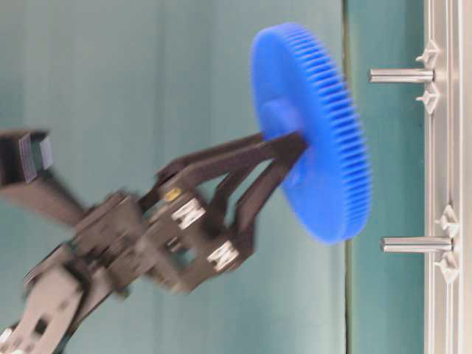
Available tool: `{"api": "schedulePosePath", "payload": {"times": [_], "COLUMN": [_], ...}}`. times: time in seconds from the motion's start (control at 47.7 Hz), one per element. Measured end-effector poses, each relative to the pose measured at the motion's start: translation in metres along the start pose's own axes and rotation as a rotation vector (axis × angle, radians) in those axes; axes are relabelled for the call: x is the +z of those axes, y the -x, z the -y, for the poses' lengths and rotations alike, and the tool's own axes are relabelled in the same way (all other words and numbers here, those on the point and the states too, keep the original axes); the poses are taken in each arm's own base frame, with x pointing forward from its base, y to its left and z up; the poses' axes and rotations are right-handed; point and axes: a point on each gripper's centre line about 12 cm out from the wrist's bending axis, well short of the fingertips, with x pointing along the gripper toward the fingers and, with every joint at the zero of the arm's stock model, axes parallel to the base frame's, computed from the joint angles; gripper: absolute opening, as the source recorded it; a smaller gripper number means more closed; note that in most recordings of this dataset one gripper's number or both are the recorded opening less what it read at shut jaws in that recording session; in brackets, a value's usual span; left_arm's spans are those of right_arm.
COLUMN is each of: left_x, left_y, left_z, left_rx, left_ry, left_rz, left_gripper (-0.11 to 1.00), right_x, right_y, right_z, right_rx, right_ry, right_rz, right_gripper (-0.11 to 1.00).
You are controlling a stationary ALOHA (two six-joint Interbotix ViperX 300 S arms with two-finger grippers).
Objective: Insert the large gear onto the shaft.
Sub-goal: 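Lift the blue gear with the left gripper toward the left shaft, then align the gear's center hole with the left shaft using the left gripper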
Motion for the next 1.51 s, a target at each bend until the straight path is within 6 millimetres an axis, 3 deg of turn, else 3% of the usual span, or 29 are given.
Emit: {"api": "schedulePosePath", "payload": {"times": [0.189,0.692,1.048,1.509], "left_x": [-0.002,-0.004,0.0,-0.012], "left_y": [-0.031,-0.078,-0.085,-0.083], "left_z": [-0.007,-0.023,-0.029,-0.043], "left_rx": [0.004,0.016,0.024,0.024], "left_ry": [-0.036,-0.075,-0.073,-0.055], "left_rz": [-0.035,-0.068,-0.061,-0.14], "left_gripper": [0.78,0.78,0.78,0.78], "right_x": [0.0,-0.001,-0.001,-0.001], "right_y": [0.002,0.005,0.005,0.005], "right_z": [0.0,0.0,0.0,0.0], "right_rx": [0.001,0.002,0.002,0.002], "right_ry": [0.0,0.0,0.002,0.002], "right_rz": [0.011,0.023,0.024,0.024], "right_gripper": [0.14,0.14,0.14,0.14]}}
